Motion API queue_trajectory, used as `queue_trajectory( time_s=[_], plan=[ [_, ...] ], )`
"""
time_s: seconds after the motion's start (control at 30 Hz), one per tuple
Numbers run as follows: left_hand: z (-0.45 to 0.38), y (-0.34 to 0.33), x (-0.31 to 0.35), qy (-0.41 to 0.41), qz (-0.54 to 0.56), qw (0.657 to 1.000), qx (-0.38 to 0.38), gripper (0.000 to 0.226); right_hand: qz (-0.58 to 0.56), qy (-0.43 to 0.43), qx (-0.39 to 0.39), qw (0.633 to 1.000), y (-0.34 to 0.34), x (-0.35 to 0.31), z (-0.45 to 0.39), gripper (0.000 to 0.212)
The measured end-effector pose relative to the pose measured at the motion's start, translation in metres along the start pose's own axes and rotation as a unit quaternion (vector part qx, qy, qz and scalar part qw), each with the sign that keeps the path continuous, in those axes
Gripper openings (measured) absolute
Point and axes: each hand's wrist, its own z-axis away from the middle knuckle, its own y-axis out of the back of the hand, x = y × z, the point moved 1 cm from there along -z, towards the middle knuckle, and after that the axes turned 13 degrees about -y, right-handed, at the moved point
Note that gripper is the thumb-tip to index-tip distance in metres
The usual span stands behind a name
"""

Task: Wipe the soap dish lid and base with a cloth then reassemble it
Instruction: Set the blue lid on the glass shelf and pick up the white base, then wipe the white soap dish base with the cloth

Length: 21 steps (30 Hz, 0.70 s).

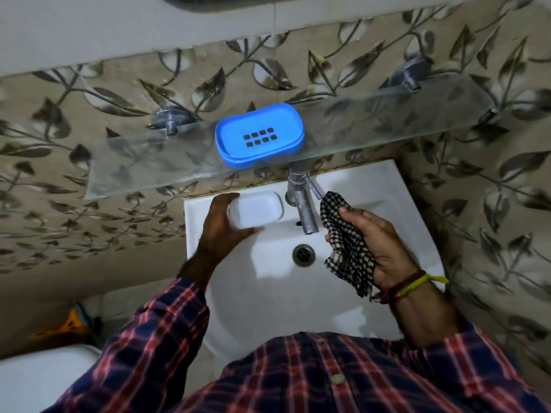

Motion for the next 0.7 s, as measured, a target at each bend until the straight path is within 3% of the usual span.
queue_trajectory(
  time_s=[0.13,0.33,0.47,0.7],
  plan=[
    [0.029,0.015,0.035,-0.161,-0.041,0.986,-0.025,0.076,-0.007,0.006,0.008,1.000,0.007,0.004,-0.002,0.015],
    [0.062,0.009,0.081,-0.261,-0.165,0.943,-0.123,0.089,0.011,0.047,0.000,0.999,0.008,0.011,0.001,0.005],
    [0.066,0.011,0.090,-0.268,-0.200,0.936,-0.111,0.091,0.091,0.132,0.013,0.987,0.014,0.017,0.001,0.014],
    [0.068,0.018,0.115,-0.270,-0.202,0.937,-0.093,0.078,0.284,0.255,0.082,0.921,0.026,0.022,-0.001,0.017]
  ],
)
